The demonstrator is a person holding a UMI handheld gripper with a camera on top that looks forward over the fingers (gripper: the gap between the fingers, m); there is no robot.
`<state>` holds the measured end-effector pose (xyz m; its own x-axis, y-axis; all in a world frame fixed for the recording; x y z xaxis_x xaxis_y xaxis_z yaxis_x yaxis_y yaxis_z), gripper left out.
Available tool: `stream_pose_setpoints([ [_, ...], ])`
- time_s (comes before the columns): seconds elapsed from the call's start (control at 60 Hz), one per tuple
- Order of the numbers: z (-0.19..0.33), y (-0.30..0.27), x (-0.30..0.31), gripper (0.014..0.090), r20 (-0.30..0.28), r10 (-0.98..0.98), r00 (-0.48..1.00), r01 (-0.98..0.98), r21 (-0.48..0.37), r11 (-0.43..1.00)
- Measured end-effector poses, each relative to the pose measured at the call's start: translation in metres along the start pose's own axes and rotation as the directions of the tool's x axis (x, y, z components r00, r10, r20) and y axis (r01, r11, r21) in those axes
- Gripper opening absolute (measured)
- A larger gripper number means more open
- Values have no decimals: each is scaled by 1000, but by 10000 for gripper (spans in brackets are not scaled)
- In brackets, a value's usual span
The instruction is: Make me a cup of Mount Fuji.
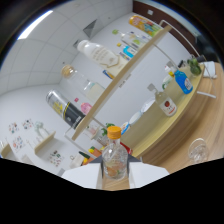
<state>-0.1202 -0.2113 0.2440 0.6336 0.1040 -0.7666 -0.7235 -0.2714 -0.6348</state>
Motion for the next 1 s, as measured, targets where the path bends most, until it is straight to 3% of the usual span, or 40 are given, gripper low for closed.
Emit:
stream_pose_setpoints([
  [0.133, 13, 49, 9, 354, -84, -323, 943, 319, -59, 946],
  [0.417, 42, 156, 78, 352, -152, -644, 749, 591, -286, 755],
  [0.833, 53, 206, 131, 355, -156, -755, 637, 602, -510, 614],
  [1.0, 50, 208, 129, 362, -144, -754, 641, 604, -512, 611],
])
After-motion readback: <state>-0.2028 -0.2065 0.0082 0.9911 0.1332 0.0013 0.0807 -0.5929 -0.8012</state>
